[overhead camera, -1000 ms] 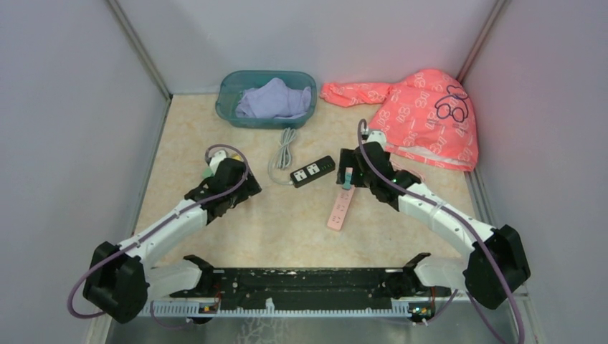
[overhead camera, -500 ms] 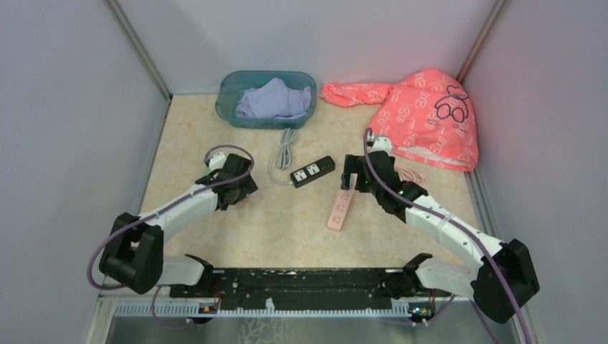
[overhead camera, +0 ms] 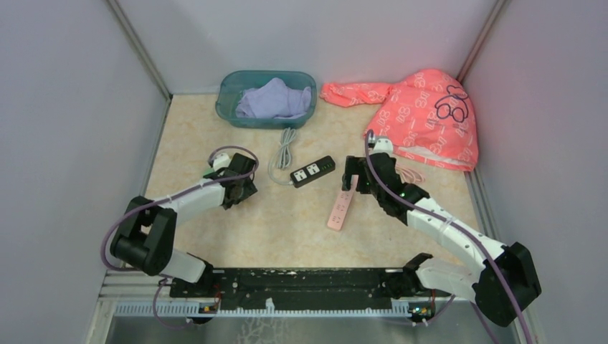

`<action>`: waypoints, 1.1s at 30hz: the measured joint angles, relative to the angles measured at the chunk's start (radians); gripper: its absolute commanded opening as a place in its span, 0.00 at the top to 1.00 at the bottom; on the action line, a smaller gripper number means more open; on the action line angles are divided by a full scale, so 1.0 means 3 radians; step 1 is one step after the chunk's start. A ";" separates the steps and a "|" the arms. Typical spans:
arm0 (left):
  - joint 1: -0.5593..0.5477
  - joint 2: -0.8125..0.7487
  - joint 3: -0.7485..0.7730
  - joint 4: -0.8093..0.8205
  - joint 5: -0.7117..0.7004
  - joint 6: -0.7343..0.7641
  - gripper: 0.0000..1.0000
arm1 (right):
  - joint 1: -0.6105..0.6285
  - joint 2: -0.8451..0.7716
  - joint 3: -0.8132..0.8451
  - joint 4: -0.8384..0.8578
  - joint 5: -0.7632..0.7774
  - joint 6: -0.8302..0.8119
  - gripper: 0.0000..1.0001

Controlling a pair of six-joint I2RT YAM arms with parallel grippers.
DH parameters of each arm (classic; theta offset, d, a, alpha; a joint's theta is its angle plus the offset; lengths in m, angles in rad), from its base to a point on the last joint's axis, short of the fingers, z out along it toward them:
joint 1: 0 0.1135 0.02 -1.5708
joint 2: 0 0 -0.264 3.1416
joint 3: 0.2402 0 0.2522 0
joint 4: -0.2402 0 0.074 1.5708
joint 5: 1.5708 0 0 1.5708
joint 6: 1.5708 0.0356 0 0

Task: Insert the plug

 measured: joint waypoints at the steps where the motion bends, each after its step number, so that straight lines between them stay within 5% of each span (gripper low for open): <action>1: 0.0000 0.0015 0.0000 0.0009 -0.0005 0.0000 0.26 | 0.0000 0.0000 -0.0001 0.0001 -0.0003 0.0000 0.01; 24: 0.0028 -0.0015 -0.0005 0.0128 0.0205 0.0219 0.68 | 0.0000 0.0000 -0.0038 0.0034 -0.0210 -0.0074 0.01; 33: -0.0156 -0.0561 -0.0089 0.0244 0.0463 0.0529 0.72 | 0.0000 0.0042 0.0090 -0.0165 -0.0412 -0.0097 0.01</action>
